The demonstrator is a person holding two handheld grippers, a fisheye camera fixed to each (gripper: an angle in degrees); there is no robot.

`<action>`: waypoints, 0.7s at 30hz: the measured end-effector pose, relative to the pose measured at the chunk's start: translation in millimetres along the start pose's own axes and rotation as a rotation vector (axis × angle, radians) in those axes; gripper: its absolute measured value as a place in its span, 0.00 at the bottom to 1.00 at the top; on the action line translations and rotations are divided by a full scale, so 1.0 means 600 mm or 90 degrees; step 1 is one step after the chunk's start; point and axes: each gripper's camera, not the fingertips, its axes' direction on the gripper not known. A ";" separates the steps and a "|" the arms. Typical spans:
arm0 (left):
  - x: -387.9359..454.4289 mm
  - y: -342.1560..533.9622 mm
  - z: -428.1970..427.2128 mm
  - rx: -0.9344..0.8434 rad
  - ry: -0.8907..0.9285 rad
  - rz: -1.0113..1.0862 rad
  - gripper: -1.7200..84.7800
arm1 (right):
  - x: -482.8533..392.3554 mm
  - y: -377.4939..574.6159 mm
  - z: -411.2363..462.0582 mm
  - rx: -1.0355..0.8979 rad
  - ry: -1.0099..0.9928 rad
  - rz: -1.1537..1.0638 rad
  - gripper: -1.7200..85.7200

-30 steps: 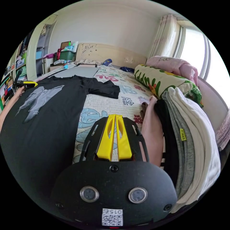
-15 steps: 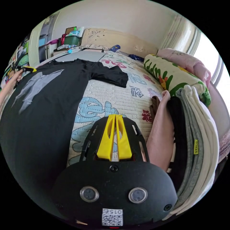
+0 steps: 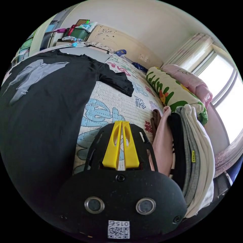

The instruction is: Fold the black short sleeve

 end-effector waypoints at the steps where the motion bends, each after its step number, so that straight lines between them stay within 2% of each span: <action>1: -0.018 -0.001 0.001 0.020 0.042 -0.029 0.11 | -0.003 -0.001 -0.014 0.012 -0.003 -0.010 0.01; 2: -0.043 -0.004 0.006 0.066 0.102 -0.068 0.12 | -0.006 -0.002 -0.044 0.040 -0.013 -0.032 0.01; 4: -0.061 -0.004 0.023 0.099 0.105 -0.094 0.12 | -0.004 -0.002 -0.090 0.078 -0.023 -0.050 0.01; 7: -0.064 0.010 0.073 0.034 0.046 -0.033 0.14 | 0.022 -0.009 -0.153 0.098 -0.036 -0.046 0.01; 9: -0.082 0.013 0.098 -0.049 0.025 -0.035 0.14 | 0.053 -0.029 -0.193 0.105 -0.057 -0.019 0.02; 13: -0.102 0.015 0.090 -0.042 0.022 -0.042 0.15 | 0.105 -0.092 -0.235 0.065 -0.112 0.024 0.07; 16: -0.115 0.009 0.098 -0.084 -0.017 -0.037 0.16 | 0.160 -0.166 -0.273 0.048 -0.244 0.057 0.12; 21: -0.136 0.004 0.153 -0.198 -0.064 -0.056 0.18 | 0.288 -0.302 -0.288 0.084 -0.520 0.240 0.11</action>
